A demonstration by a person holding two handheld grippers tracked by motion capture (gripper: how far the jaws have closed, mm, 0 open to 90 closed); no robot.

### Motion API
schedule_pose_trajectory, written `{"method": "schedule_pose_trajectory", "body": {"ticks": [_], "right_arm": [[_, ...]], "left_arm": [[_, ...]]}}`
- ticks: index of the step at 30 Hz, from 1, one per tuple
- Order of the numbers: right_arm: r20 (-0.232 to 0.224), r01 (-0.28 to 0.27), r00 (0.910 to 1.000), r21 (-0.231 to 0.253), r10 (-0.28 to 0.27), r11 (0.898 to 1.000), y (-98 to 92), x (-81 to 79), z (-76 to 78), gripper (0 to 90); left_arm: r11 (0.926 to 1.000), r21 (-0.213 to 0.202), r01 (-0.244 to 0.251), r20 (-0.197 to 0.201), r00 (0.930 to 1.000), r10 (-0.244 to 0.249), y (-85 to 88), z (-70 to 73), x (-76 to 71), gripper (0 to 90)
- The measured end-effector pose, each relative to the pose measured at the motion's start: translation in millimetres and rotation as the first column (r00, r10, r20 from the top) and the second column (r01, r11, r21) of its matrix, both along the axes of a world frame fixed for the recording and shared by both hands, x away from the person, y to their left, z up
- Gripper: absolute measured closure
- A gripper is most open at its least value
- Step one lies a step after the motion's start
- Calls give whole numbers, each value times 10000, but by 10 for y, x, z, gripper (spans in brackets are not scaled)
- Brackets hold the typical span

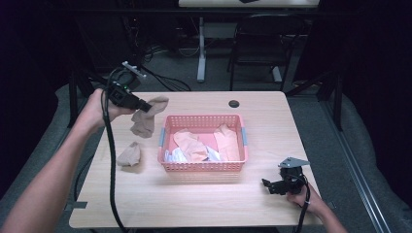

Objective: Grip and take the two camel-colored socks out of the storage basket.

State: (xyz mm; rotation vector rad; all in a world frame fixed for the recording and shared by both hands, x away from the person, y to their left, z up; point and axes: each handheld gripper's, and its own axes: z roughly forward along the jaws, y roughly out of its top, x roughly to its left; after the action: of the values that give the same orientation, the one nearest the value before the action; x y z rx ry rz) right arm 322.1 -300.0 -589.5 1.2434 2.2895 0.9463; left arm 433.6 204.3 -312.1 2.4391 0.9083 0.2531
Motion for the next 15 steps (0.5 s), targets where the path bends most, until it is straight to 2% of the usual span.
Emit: {"method": "schedule_pose_trajectory", "body": {"ticks": [6, 9, 10, 15], "right_arm": [[-5, -8, 10000, -78, 8, 10000, -3, 0, 4, 0], [-5, 3, 10000, -63, -3, 10000, -3, -1, 4, 0], [-5, 3, 10000, -63, -3, 10000, -3, -1, 4, 0], [-5, 7, 10000, -44, -7, 10000, -1, 0, 4, 0]], "left_arm": [[9982, 294, -524, -463, 9975, 537, 320, -146, -78, 874], [9954, 442, -856, -827, 9926, 890, 495, -316, -114, 874], [9954, 442, -856, -827, 9926, 890, 495, -316, -114, 874], [9908, 732, -1140, -1291, 9840, 1228, 614, -612, -102, 873]]}}
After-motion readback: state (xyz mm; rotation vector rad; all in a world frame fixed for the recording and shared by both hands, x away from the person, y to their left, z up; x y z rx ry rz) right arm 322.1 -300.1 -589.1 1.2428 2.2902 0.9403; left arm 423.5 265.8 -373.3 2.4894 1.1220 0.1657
